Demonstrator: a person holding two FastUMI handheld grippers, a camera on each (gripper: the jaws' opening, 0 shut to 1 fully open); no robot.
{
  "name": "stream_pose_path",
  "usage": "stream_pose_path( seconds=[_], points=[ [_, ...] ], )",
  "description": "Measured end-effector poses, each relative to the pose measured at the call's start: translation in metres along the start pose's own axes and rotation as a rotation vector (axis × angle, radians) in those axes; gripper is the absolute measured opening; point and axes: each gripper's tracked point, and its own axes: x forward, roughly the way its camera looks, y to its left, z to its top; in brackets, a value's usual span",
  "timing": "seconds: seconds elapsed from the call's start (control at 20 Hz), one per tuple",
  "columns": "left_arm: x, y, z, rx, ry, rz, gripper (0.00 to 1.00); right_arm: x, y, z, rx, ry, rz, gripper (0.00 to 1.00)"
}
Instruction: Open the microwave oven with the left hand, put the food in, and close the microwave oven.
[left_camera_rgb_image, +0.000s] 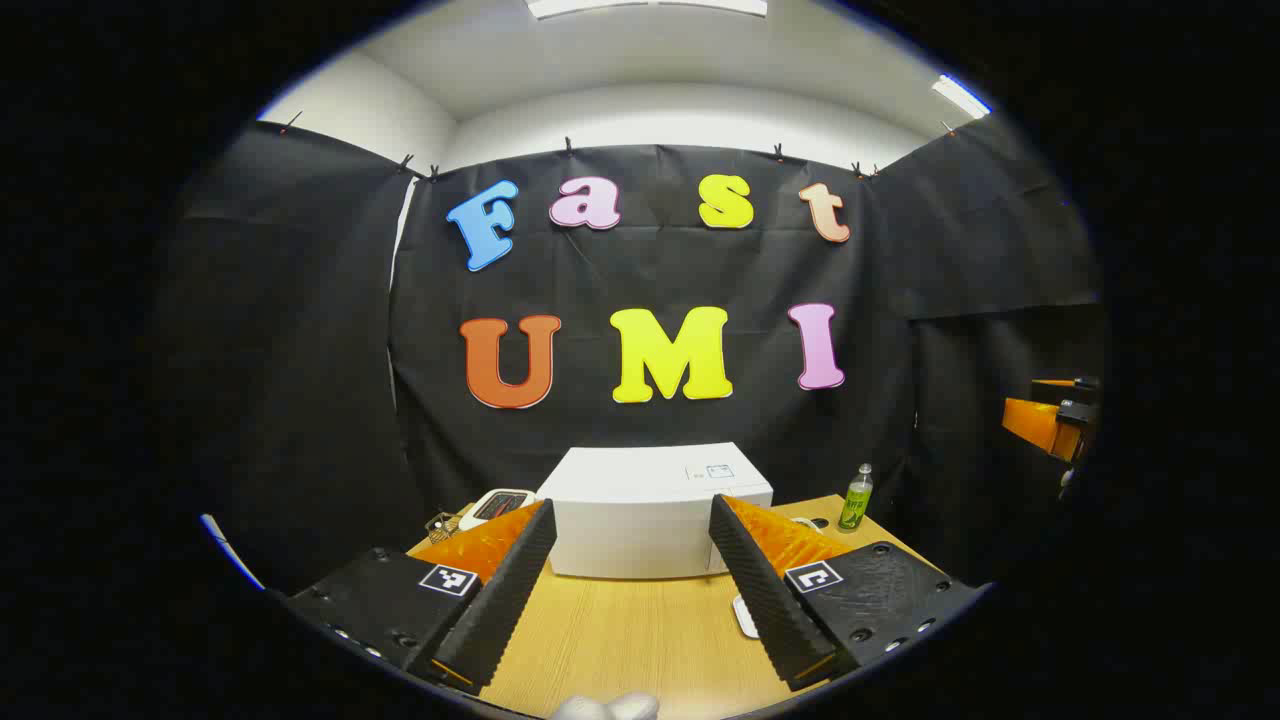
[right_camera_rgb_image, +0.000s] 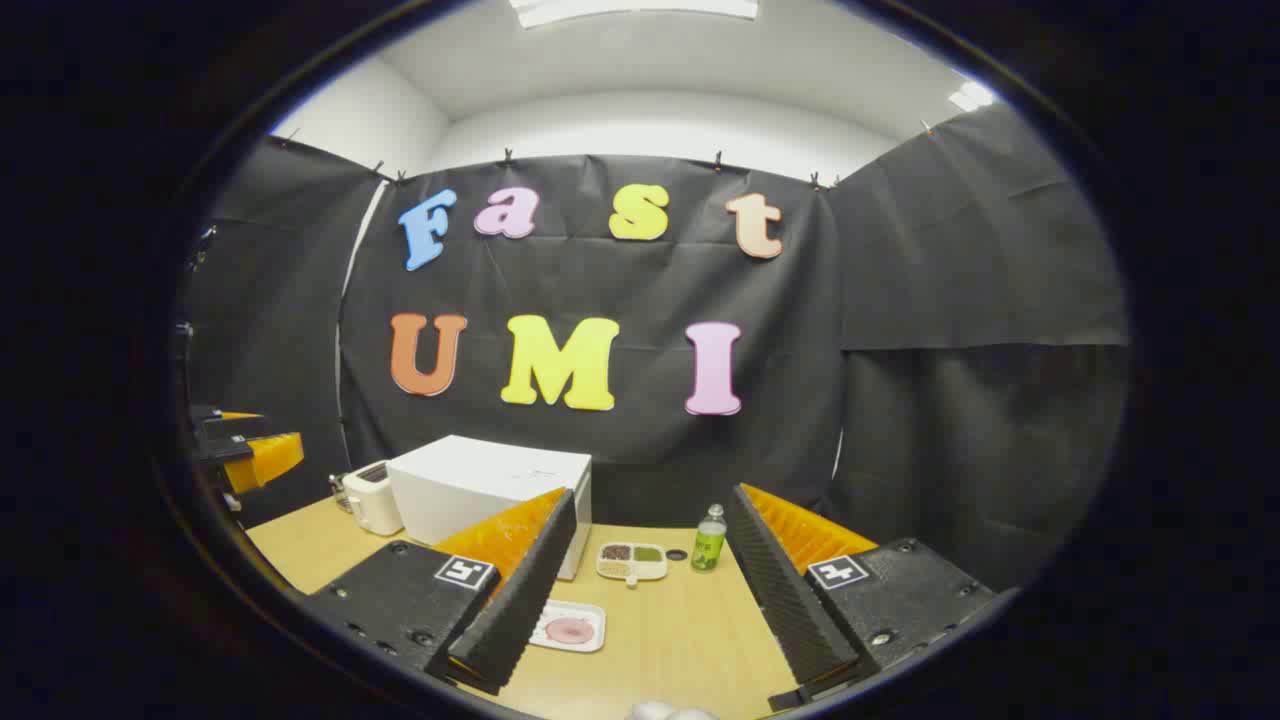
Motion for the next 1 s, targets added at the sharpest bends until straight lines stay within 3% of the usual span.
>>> stream_pose_path(
  seconds=[0.65, 1.0],
  points=[
    [0.029, -0.006, -0.014, 0.002, 0.008, -0.034, 0.96, 0.015, -0.003, -0.004, 0.012, 0.01, -0.021, 0.99],
    [0.083, -0.058, -0.056, 0.002, -0.028, -0.105, 0.96, 0.017, -0.035, -0.01, -0.004, 0.046, -0.068, 0.99]
  ],
)
